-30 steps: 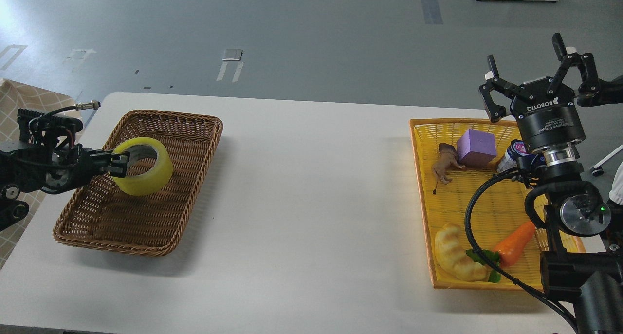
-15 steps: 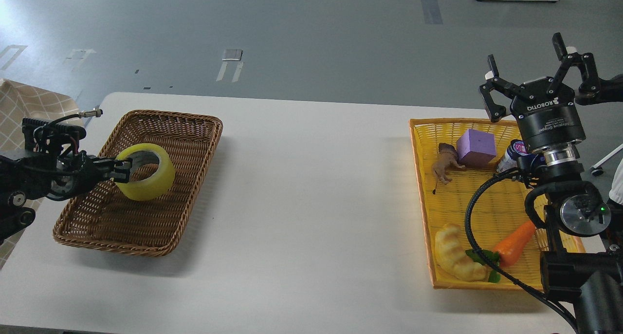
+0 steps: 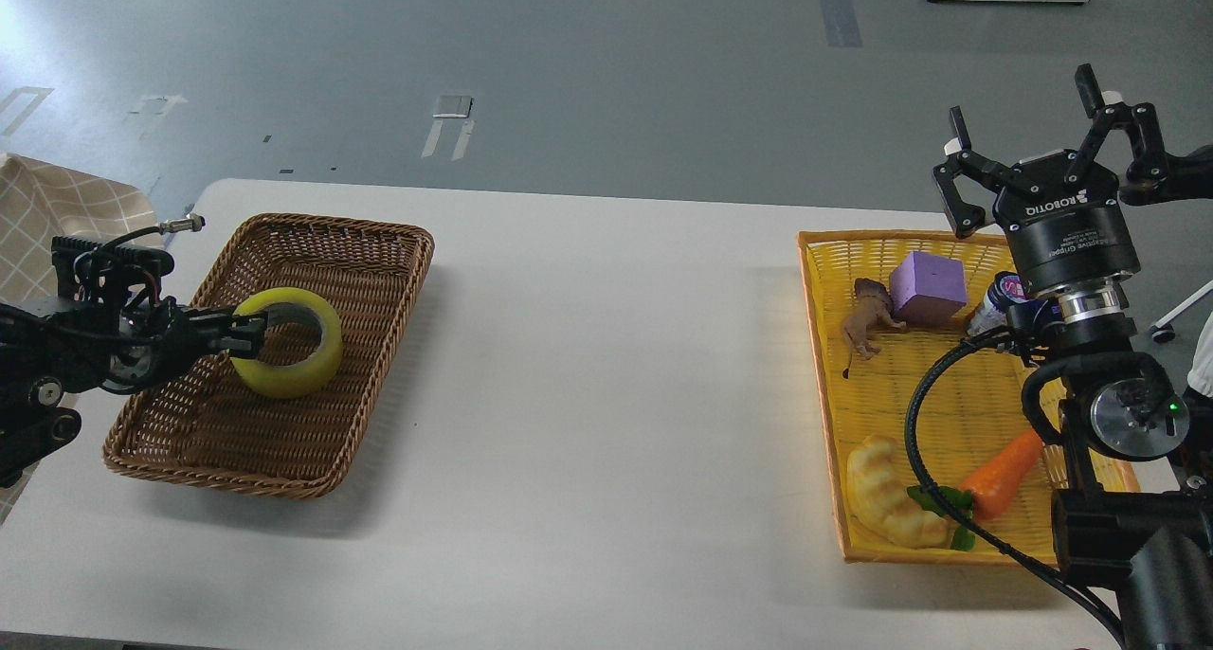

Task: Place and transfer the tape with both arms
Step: 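Lower the tape roll into the basket with the left gripper, then open the left gripper and pull it up away from the basket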

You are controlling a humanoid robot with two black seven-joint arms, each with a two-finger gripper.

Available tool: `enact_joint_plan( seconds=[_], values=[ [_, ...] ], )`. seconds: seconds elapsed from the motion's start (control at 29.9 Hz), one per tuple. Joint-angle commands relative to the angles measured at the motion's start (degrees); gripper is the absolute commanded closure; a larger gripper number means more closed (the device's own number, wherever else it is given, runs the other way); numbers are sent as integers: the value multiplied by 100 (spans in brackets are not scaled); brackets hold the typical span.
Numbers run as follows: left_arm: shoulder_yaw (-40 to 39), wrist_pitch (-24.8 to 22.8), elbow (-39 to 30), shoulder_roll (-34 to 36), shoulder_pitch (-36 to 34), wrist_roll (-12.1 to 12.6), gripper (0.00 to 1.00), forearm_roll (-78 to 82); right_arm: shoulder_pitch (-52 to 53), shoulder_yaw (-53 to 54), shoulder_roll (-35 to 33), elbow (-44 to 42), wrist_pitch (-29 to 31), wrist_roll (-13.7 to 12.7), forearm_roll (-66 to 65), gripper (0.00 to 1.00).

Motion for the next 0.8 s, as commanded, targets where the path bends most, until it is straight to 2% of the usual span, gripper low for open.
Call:
enact_joint_plan(
  seconds=[0.0, 0.23, 0.27, 0.33, 0.37, 0.43, 0.6, 0.67, 0.74, 0.77],
  values=[
    [-5, -1, -17, 24, -8, 20, 33, -288, -9, 0, 0, 8, 0, -6, 0, 1],
    [-119, 7, -34, 120, -96, 29, 12, -938, -44, 9, 0, 8, 0, -6, 0, 1],
    [-172, 7, -34, 121, -122, 28, 11, -1044, -44, 9, 0, 8, 0, -6, 0, 1],
    [-627, -1, -34, 226, -175, -15, 4, -1683, -44, 9, 0, 26, 0, -6, 0, 1],
    [-629, -1, -34, 226, -175, -15, 4, -1686, -44, 9, 0, 26, 0, -6, 0, 1],
    [-1233, -62, -34, 261, -167, -24, 3, -2613, -44, 9, 0, 26, 0, -6, 0, 1],
    [-2051, -185, -52, 235, -184, -24, 2, -4300, -44, 9, 0, 26, 0, -6, 0, 1],
    [-2465, -413, -70, 174, -184, -16, 2, -5164, -44, 9, 0, 26, 0, -15, 0, 1],
    [-2982, -860, -70, -54, -193, 46, 2, -6278, -17, 0, 0, 35, 0, -33, 0, 1],
    [-2985, -863, -70, -55, -193, 46, 2, -6283, -17, 0, 0, 35, 0, -33, 0, 1]
  ],
)
